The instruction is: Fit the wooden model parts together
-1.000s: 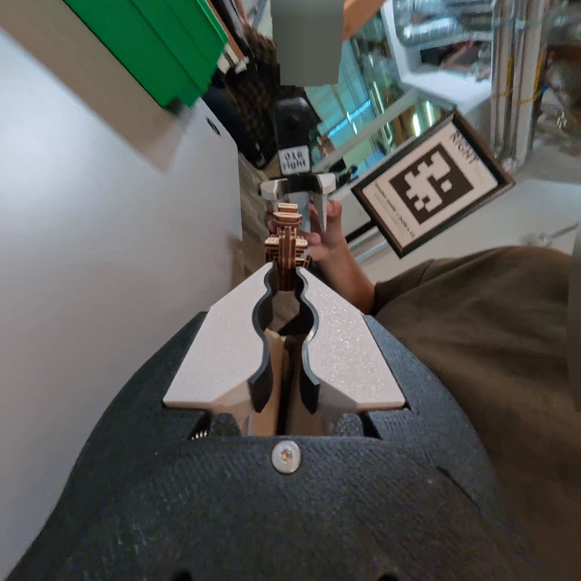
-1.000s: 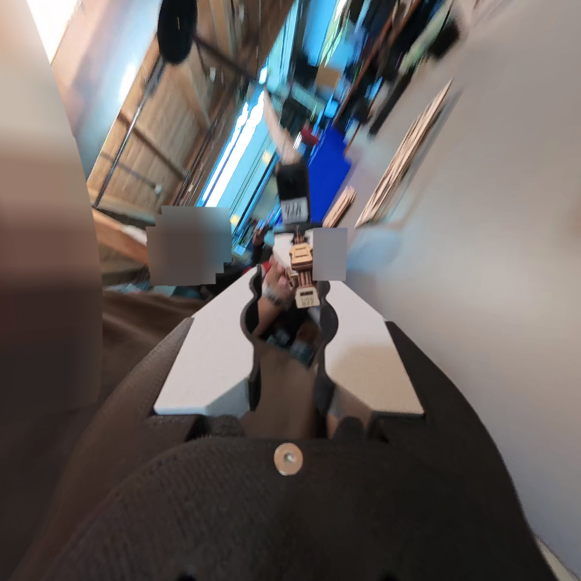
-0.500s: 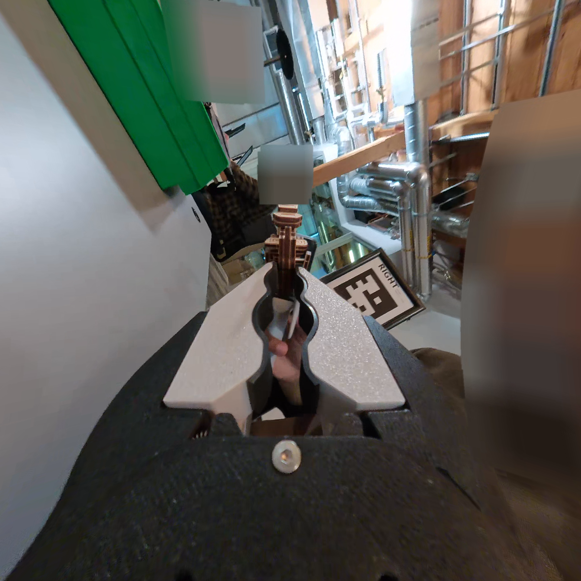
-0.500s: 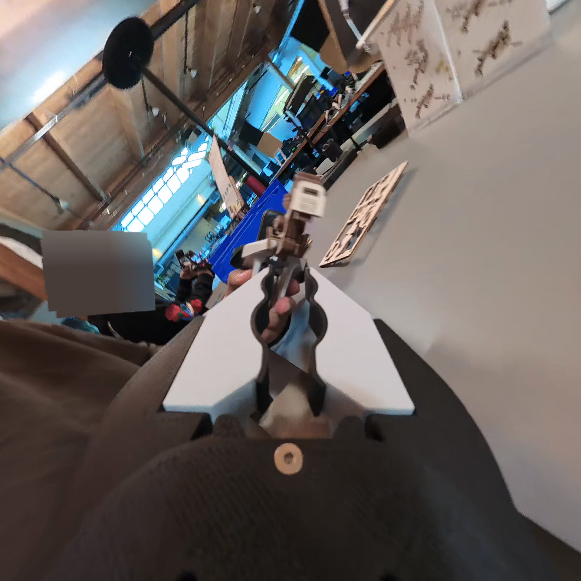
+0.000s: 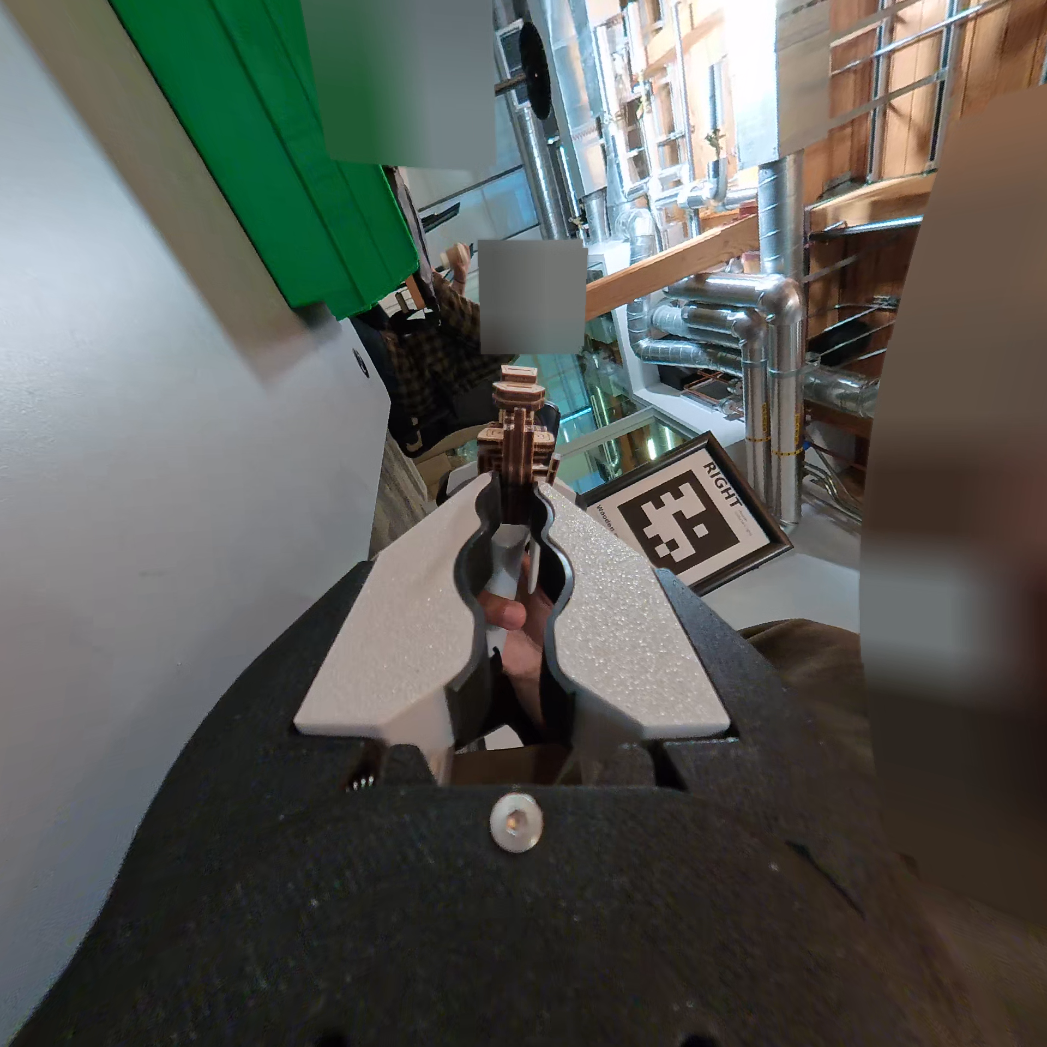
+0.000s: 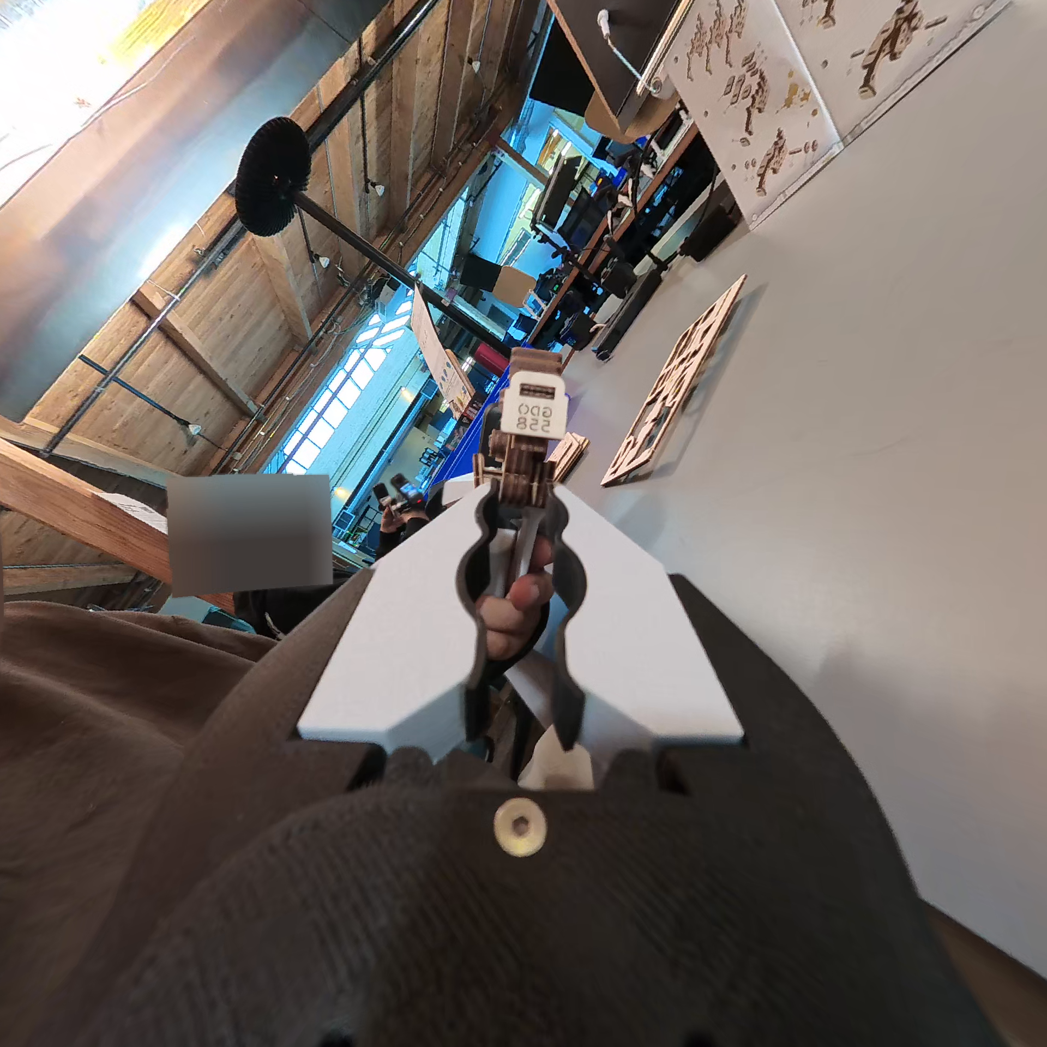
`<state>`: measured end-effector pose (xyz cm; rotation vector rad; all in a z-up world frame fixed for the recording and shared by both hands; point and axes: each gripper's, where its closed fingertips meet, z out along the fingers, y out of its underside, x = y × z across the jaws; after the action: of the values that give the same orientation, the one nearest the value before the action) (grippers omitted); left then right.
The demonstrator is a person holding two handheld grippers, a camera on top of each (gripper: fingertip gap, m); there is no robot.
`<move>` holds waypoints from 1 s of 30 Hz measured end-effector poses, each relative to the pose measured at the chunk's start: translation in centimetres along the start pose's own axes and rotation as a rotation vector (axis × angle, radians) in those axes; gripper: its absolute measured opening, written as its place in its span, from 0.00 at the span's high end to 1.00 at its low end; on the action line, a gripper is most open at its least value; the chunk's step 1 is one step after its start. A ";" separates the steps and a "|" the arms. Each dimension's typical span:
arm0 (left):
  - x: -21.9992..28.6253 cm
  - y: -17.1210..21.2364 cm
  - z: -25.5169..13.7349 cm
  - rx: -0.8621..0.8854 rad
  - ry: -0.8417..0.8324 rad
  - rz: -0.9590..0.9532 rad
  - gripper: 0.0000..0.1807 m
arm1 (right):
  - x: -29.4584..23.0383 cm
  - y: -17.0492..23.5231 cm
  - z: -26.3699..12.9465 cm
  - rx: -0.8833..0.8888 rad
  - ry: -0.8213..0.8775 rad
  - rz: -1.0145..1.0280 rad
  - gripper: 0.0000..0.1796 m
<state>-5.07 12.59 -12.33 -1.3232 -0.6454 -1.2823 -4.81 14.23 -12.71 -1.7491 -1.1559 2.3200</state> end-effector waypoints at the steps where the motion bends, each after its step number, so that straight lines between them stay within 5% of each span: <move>1: 0.0 0.1 0.0 -0.004 -0.004 0.008 0.96 | 0.0 0.1 0.0 -0.005 -0.002 0.003 0.92; 14: 0.4 0.9 0.2 -0.058 -0.003 0.093 0.96 | -0.8 0.6 0.0 -0.036 -0.059 0.024 0.96; 21: 3.3 1.9 0.5 -0.124 0.135 0.217 0.74 | -3.4 0.1 -0.5 -0.032 -0.187 -0.061 0.96; 24: 7.0 1.8 -0.2 -0.080 0.288 0.356 0.70 | -6.2 -0.4 -1.4 -0.018 -0.314 -0.163 0.96; 30: 7.6 4.0 0.0 -0.131 0.197 0.720 0.70 | -9.3 -0.1 -2.6 -0.059 -0.369 -0.483 0.96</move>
<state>0.53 9.39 -6.72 -1.3385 0.0698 -0.8457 0.86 11.73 -5.26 -0.9194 -1.5029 2.3551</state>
